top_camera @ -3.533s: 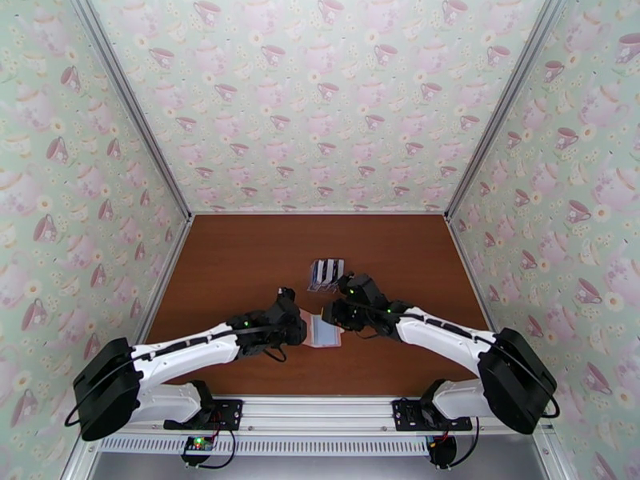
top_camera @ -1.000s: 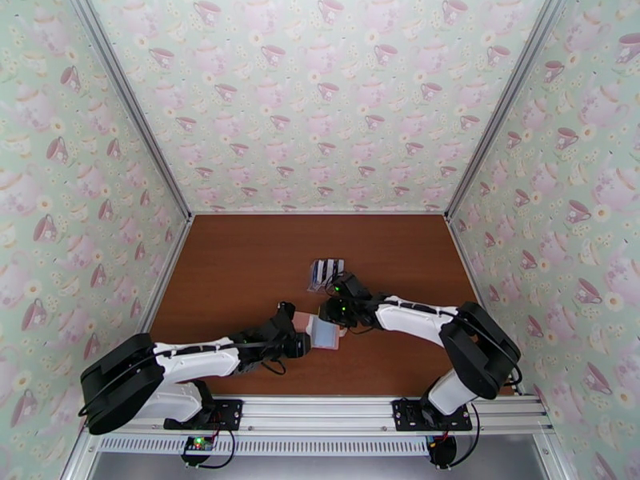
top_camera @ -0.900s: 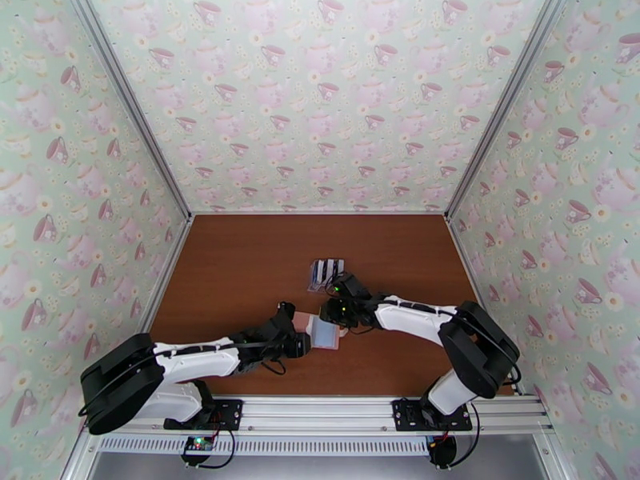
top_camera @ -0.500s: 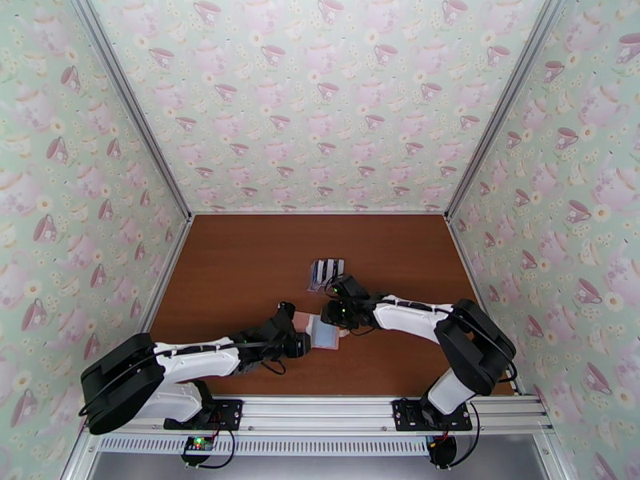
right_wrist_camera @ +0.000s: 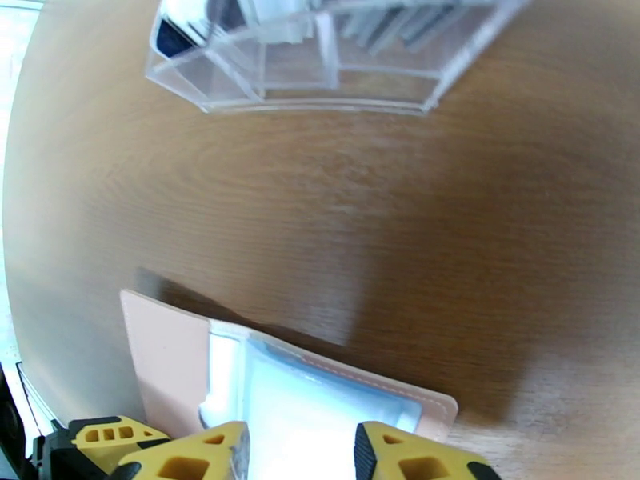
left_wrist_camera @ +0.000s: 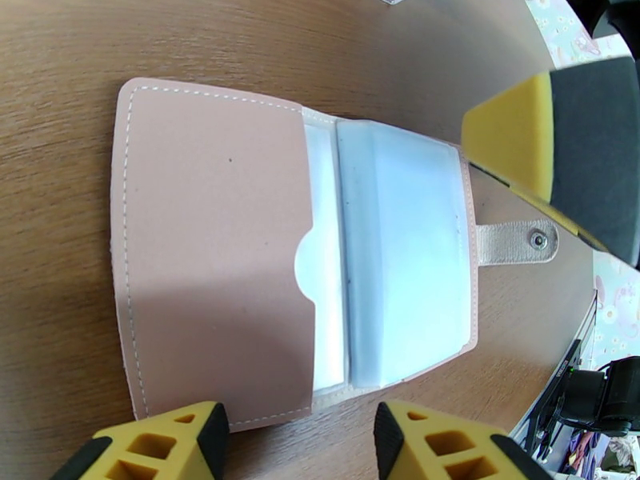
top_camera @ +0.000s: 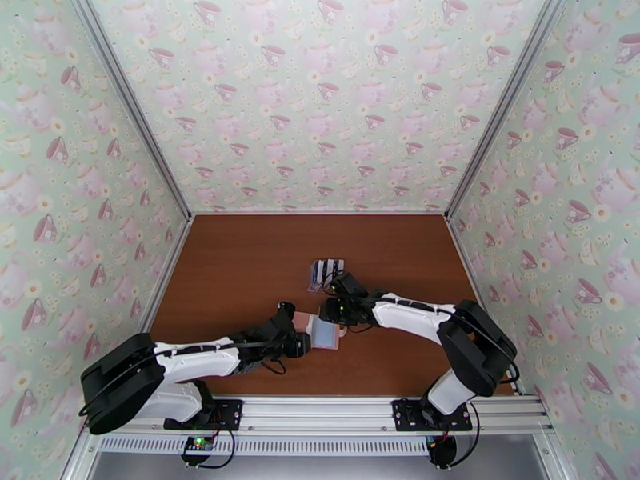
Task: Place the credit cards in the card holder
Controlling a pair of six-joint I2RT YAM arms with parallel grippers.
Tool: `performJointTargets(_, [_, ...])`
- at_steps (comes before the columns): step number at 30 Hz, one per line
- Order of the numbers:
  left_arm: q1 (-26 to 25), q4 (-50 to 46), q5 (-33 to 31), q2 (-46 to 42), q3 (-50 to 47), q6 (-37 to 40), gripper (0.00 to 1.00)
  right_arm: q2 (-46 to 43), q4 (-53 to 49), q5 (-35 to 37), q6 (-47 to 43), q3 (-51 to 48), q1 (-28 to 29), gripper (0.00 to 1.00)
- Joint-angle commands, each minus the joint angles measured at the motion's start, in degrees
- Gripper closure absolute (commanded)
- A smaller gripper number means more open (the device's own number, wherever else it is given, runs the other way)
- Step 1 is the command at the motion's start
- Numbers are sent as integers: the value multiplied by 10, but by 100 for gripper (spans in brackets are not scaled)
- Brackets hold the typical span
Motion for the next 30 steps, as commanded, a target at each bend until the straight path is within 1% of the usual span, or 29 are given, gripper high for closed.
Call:
performJointTargets(1, [3, -28, 16, 16, -3, -2, 45, 18, -7, 13, -14, 17, 5, 59])
performJointTargets(8, [3, -26, 16, 16, -6, -3, 44, 40, -5, 9, -16, 20, 6, 59])
performJointTargets(12, [2, -23, 16, 15, -9, -6, 40, 44, -5, 10, -15, 17, 13, 59])
performJointTargets(20, [-2, -16, 20, 19, -11, -8, 36, 64, -1, 13, 4, 19, 47, 60])
performJointTargets(30, [-4, 18, 26, -16, -30, -4, 28, 57, 14, 7, 22, 17, 58, 60])
